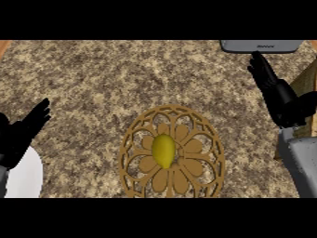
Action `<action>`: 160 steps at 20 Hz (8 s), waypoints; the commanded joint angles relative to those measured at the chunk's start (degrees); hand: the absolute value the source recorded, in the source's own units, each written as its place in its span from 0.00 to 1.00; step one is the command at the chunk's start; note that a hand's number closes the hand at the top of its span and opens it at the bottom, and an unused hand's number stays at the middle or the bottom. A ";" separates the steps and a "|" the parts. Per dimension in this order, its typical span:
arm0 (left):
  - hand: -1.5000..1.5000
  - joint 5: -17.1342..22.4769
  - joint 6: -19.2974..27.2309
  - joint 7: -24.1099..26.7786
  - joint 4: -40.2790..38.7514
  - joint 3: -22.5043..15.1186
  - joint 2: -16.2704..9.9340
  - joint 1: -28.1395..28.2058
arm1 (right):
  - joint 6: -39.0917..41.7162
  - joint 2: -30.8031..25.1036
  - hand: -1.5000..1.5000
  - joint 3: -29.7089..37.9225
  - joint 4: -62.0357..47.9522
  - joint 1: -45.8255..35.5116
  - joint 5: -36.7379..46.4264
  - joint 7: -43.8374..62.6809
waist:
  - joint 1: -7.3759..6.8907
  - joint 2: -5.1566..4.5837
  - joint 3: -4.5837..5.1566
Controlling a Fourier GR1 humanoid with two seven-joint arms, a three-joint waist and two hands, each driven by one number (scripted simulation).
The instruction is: Pick the lemon from the placemat and place it in the basket
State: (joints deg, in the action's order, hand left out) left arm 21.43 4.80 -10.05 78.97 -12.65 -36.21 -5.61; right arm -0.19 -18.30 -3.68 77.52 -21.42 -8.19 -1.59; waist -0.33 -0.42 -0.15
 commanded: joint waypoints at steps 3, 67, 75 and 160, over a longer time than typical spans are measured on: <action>0.50 -3.20 -0.60 6.92 4.46 1.11 2.18 -2.98 | -3.24 4.02 1.00 -2.83 5.51 0.80 2.07 4.11 | 0.33 0.62 0.18; 0.50 -12.81 -2.88 12.42 10.54 1.66 12.70 -3.02 | 12.74 16.41 0.00 -34.58 29.24 0.71 55.01 63.03 | 0.25 0.48 0.16; 0.50 -14.87 -6.63 9.27 6.04 5.45 15.63 -10.08 | 12.42 18.19 0.00 -33.91 29.52 3.85 58.80 56.80 | 0.49 0.43 0.16; 0.50 -22.90 -16.43 10.08 13.56 16.54 24.07 -0.38 | 4.56 12.13 1.00 -40.83 75.06 17.95 71.04 66.47 | 2.35 1.61 0.28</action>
State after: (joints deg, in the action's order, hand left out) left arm -2.56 -11.04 -0.52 91.48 3.18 -11.93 -7.28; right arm 2.15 -7.12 -44.49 135.53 -4.11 58.83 58.79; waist 1.77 0.86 0.09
